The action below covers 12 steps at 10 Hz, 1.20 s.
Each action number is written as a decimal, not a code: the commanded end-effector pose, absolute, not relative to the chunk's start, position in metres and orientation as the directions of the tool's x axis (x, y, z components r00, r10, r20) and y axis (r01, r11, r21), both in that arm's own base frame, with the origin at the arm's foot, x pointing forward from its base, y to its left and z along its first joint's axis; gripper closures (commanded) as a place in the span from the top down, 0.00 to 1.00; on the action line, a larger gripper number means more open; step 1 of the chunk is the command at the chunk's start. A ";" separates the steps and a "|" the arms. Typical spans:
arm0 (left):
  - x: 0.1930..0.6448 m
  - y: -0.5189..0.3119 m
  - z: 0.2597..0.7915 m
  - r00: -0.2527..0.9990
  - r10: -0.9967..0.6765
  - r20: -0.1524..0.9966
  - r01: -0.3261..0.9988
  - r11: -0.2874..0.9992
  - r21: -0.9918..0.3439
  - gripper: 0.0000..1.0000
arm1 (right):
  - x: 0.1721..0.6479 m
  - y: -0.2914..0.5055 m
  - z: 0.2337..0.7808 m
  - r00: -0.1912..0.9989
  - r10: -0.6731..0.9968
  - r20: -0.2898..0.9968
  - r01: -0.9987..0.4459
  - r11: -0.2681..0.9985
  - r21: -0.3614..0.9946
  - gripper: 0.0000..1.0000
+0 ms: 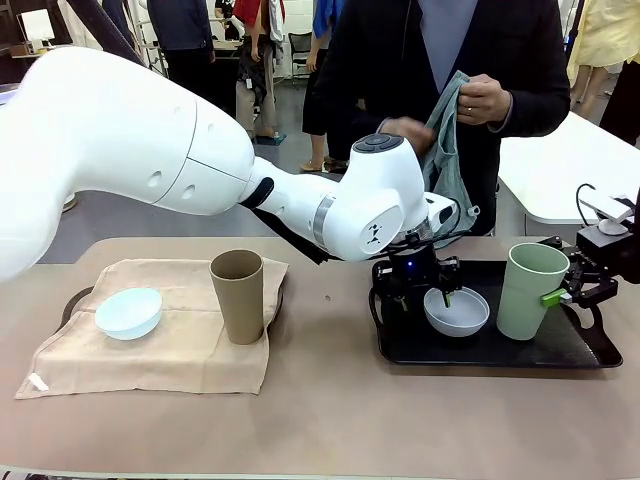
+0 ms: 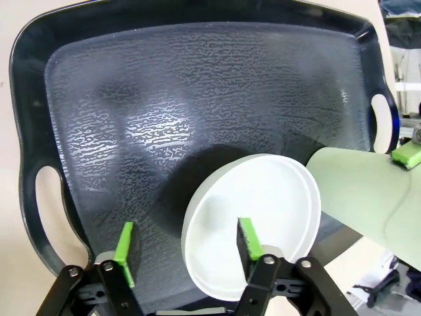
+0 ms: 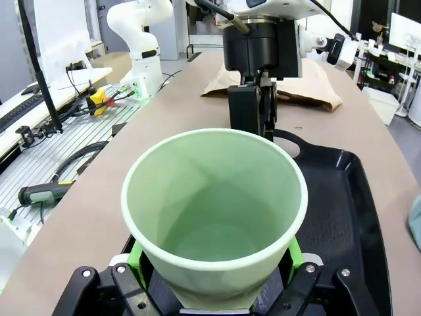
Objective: Set up a tray with a mat and arrange the tableware.
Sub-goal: Pick up the Picnic Bowl and Reusable plastic cup from the Handle tray in front of the human's position and hold them in the air.
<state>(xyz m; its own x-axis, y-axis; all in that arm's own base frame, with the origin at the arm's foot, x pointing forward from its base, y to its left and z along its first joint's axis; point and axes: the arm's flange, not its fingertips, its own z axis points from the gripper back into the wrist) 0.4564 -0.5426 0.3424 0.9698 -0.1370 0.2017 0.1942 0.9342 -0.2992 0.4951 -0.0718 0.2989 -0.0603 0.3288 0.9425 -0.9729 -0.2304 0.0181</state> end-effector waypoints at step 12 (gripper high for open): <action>0.431 -0.525 0.388 0.980 -0.122 0.156 0.166 0.935 -0.313 0.00 | 0.483 -0.109 0.314 -0.011 0.354 0.935 -0.979 -0.192 0.062 0.81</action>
